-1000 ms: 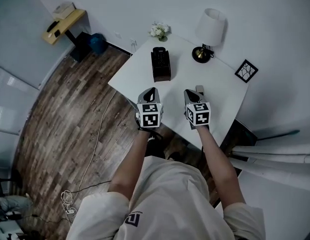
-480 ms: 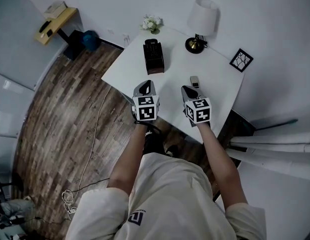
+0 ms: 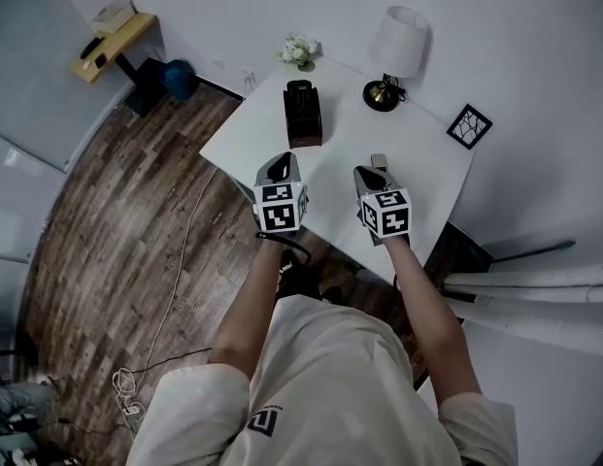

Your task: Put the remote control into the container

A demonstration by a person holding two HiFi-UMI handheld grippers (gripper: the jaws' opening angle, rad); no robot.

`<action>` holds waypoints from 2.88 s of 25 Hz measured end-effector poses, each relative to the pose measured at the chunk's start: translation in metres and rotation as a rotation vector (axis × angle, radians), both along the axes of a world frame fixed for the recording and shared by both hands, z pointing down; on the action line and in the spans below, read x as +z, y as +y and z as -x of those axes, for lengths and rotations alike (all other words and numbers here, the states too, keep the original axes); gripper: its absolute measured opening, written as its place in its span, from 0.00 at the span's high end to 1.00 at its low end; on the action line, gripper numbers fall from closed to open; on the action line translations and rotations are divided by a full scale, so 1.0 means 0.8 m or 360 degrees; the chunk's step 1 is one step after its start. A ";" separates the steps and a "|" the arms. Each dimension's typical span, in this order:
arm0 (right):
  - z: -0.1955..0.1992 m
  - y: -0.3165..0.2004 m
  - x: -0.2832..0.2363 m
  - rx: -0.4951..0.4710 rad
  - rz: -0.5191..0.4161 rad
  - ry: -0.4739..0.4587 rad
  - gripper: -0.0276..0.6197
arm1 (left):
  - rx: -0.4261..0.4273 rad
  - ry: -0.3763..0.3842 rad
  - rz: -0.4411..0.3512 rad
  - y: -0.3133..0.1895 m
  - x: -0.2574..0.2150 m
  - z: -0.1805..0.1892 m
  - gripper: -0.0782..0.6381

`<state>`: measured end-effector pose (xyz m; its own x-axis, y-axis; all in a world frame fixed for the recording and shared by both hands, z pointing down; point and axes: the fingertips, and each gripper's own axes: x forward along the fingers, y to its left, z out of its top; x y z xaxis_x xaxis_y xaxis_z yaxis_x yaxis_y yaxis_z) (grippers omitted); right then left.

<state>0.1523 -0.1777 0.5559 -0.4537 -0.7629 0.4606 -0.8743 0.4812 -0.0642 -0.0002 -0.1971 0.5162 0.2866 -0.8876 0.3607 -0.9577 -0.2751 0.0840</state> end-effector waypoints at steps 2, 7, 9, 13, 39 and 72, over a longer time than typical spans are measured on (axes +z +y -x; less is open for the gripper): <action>-0.001 -0.004 0.003 0.0006 0.0016 0.0007 0.95 | 0.0019 -0.0021 -0.0006 -0.002 0.000 0.000 0.88; -0.010 -0.010 0.025 0.0032 0.0104 0.0040 0.95 | 0.0045 -0.0028 0.0008 -0.010 0.009 -0.005 0.88; -0.018 -0.013 0.039 0.0025 0.0167 0.0108 0.95 | 0.0075 -0.0020 0.0008 -0.015 0.012 -0.008 0.88; -0.064 -0.022 0.065 0.0052 0.0296 0.0281 0.95 | 0.0182 -0.0035 0.0013 -0.019 0.022 -0.017 0.88; -0.134 -0.134 0.215 0.0280 0.1380 0.0444 0.52 | 0.0346 -0.0112 0.0184 -0.154 0.085 0.055 0.88; 0.059 -0.167 -0.006 0.0253 -0.0055 -0.0227 0.63 | 0.0224 -0.0113 0.0078 -0.078 0.035 0.012 0.88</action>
